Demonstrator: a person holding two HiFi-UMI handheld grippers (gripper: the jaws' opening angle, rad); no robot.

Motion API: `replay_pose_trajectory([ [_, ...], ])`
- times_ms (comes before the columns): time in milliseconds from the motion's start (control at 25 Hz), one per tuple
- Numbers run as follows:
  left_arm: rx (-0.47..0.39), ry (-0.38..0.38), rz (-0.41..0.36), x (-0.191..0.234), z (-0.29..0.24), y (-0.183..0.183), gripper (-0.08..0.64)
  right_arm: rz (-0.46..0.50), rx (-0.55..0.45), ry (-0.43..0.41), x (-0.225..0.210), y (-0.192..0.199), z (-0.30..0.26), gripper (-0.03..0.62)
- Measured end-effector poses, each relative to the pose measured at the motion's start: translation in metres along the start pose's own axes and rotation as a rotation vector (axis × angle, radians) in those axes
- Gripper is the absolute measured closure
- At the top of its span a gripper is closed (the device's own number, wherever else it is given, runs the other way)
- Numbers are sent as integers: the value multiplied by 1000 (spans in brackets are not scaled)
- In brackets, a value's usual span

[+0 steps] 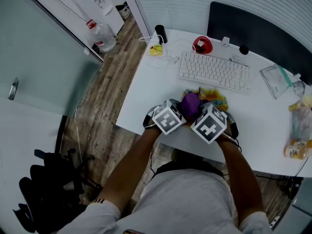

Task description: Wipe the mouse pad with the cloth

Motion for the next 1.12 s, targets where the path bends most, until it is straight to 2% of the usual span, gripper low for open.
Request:
replay_pose_trajectory([
  [320, -5, -6, -5, 1, 1, 1, 543, 81, 59, 18, 6, 3, -16, 523],
  [480, 7, 2, -7, 1, 1, 1, 543, 79, 83, 36, -3, 16, -14, 523],
  [760, 2, 6, -9, 0, 2, 1, 543, 21, 133, 83, -28, 61, 3, 522],
  [1120, 2, 9, -11, 1, 1, 2, 543, -109, 209, 156, -65, 130, 28, 522],
])
Point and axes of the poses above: the fingertips, and each gripper's own axes: z backward along the fingers, x to its left, y out of its underside, the point moved 1 cm from there along z, backward along the fingers, and after that the axes turned 12 degrees about y, right-handed, at the moved point
